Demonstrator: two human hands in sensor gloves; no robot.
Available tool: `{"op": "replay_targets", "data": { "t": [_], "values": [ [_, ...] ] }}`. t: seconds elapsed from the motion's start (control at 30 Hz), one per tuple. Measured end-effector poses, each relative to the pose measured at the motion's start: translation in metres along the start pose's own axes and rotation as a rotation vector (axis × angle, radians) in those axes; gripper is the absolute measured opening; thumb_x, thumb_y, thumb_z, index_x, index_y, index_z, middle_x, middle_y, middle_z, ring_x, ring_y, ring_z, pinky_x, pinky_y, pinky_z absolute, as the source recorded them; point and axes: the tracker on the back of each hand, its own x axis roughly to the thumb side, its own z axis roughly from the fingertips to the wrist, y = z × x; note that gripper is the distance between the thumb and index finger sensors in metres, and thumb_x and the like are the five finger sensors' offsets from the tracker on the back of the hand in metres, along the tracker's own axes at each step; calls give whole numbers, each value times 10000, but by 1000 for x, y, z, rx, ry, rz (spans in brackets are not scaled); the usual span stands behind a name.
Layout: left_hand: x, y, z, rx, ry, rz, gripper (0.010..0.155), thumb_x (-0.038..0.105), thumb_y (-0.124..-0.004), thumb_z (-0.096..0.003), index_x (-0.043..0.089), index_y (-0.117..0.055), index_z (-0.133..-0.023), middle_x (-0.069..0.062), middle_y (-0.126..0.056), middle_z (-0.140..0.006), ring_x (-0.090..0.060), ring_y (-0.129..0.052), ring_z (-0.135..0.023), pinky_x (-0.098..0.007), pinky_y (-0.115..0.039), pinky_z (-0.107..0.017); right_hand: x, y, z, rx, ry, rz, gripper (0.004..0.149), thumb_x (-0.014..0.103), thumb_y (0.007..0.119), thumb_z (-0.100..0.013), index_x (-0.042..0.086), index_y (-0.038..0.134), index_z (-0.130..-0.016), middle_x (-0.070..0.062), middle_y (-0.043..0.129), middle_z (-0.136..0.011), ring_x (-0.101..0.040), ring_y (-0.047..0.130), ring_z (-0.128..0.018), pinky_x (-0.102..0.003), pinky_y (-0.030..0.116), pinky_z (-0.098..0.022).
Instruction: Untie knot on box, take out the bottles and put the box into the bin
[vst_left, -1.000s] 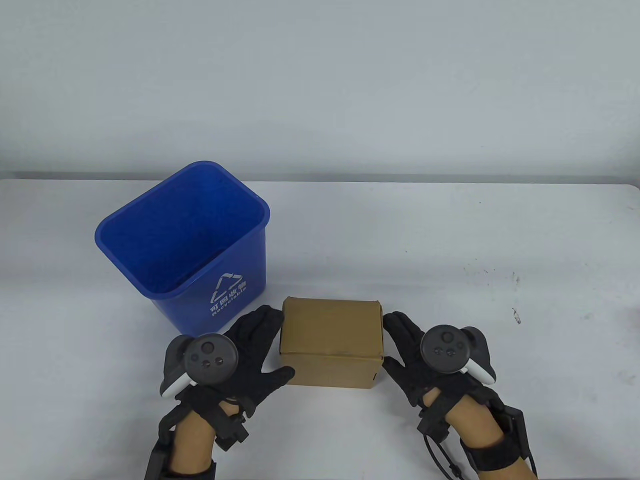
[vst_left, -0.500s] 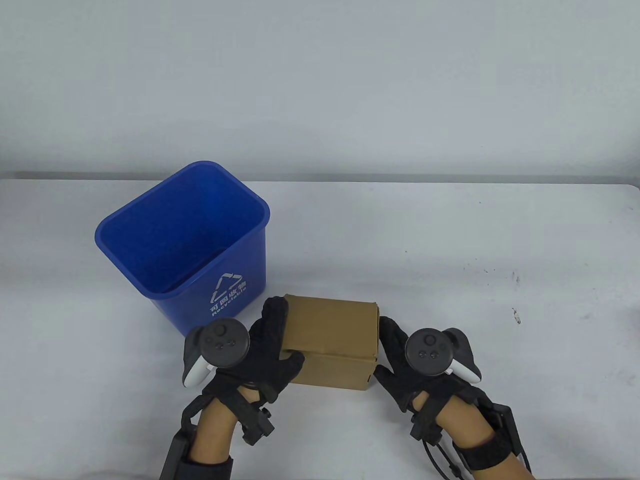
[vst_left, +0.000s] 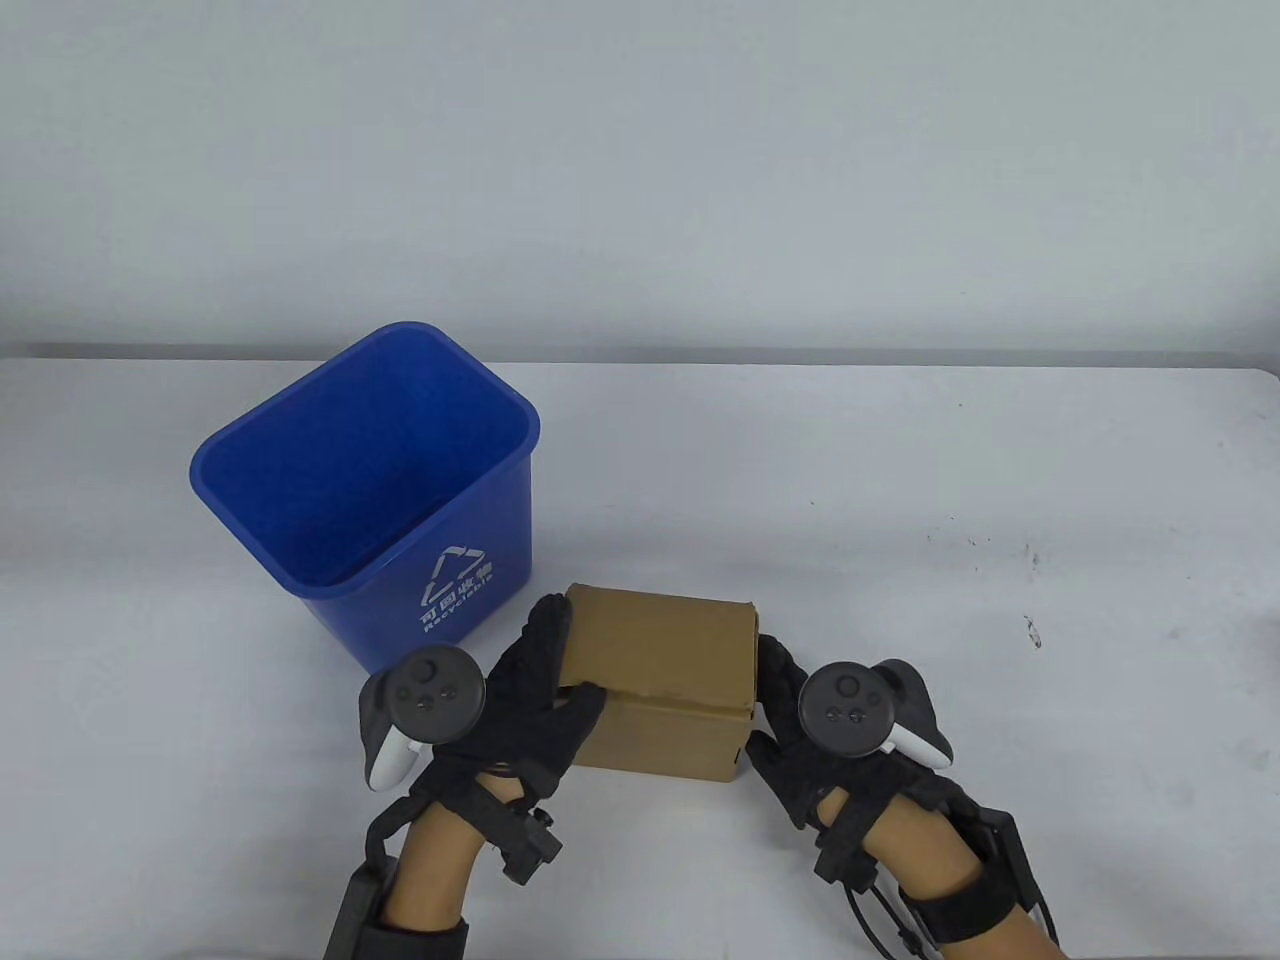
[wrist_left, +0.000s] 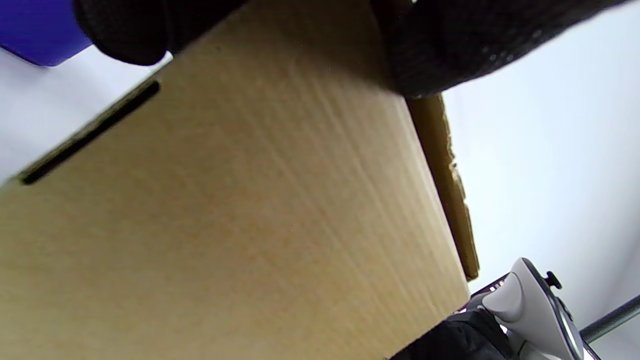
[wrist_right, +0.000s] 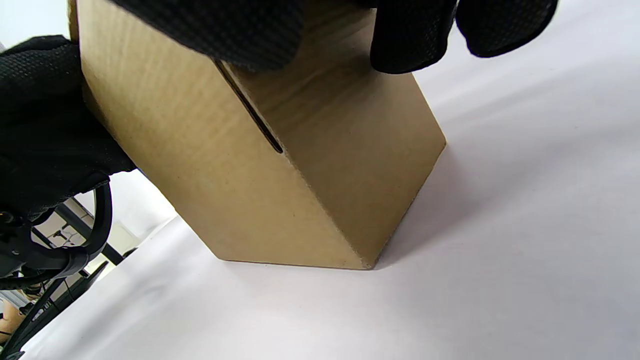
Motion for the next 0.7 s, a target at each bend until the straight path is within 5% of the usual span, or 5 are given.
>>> {"op": "replay_targets", "data": {
  "t": [0.7],
  "values": [
    [-3,16,-2,153,58,15,932,670,-781,-468,-24,-535,-1039,-316,-717,-971,-528,-929,-832,-612,-813,-571,3,2,0,-7,-14,36,810,195,653,-475,-137,63,-920,-355,181,-1014,-487,583,-930,-662,539,-625]
  ]
}}
